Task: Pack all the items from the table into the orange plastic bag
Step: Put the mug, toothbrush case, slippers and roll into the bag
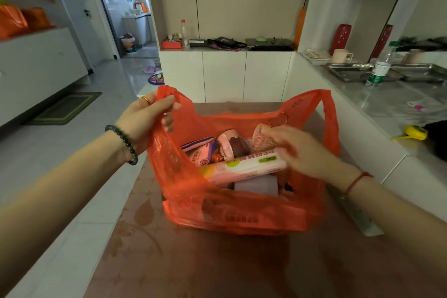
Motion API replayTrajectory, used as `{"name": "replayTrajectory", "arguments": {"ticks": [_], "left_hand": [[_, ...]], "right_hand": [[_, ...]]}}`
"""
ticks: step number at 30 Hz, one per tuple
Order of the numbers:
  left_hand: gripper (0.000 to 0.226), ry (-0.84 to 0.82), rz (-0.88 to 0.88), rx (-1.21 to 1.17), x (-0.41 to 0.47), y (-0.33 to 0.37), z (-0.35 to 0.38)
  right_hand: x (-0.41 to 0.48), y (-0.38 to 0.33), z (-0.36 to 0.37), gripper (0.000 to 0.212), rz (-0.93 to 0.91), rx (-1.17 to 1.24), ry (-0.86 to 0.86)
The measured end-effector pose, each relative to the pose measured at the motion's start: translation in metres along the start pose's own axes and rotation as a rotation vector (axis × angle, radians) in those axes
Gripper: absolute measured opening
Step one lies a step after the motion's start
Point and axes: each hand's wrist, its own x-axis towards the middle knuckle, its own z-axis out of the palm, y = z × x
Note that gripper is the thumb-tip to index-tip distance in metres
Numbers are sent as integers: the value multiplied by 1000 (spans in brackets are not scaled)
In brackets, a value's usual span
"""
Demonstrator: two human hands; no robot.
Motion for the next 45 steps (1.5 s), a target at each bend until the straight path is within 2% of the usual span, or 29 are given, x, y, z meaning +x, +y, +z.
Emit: {"name": "replayTrajectory", "arguments": {"ticks": [2, 4, 6, 7, 8, 10, 12, 14, 17, 20, 25, 30, 32, 35, 37, 41, 43, 45], "left_hand": [[24, 25, 10, -10, 2, 1, 2], [25, 50, 22, -16, 6, 0, 1], [27, 68, 35, -20, 11, -2, 0], [29, 71, 43, -30, 13, -4, -1], [34, 71, 52, -41, 15, -5, -2], [46, 59, 73, -42, 20, -9, -4], [44, 58, 82, -26, 25, -12, -8], [36, 76, 68, -21, 29, -15, -13], [36, 99, 47, -21, 30, -16, -19], [33, 86, 48, -18, 26, -15, -18], [29, 95, 32, -21, 18, -14, -13], [26, 100, 3, -40, 10, -10, -11], [26, 98, -4, -59, 7, -9, -11], [24, 84, -19, -69, 1, -7, -11], [24, 73, -21, -83, -3, -6, -12], [23, 47, -22, -102, -11, -4, -16], [23, 30, -25, -116, -16, -2, -18], [24, 1, -28, -123, -21, -1, -20]], "right_hand": [[-11, 7, -43, 30, -17, 60, 347], [-23, 31, -82, 27, 119, 175, 625], [-39, 73, -97, 27, 346, 253, 734], [-49, 98, -93, 30, 492, 220, 692], [-62, 123, -83, 38, 653, 161, 567], [-92, 157, -47, 66, 904, 69, 192], [-120, 175, -7, 91, 934, 64, -58], [-141, 186, 24, 107, 954, 3, -183], [-158, 188, 45, 110, 1062, -176, -189], [-167, 189, 45, 111, 1159, -58, -125], [-183, 184, 49, 85, 1209, -5, -34], [-169, 158, 12, 50, 1128, 272, 368], [-153, 142, -17, 38, 993, 397, 537], [-121, 99, -74, 41, 718, 530, 745], [-105, 61, -108, 47, 501, 379, 679], [-77, 6, -135, 74, 184, -5, 340], [-69, -11, -127, 76, 80, -141, 163], [-69, -19, -108, 78, 52, -167, 13]]}}
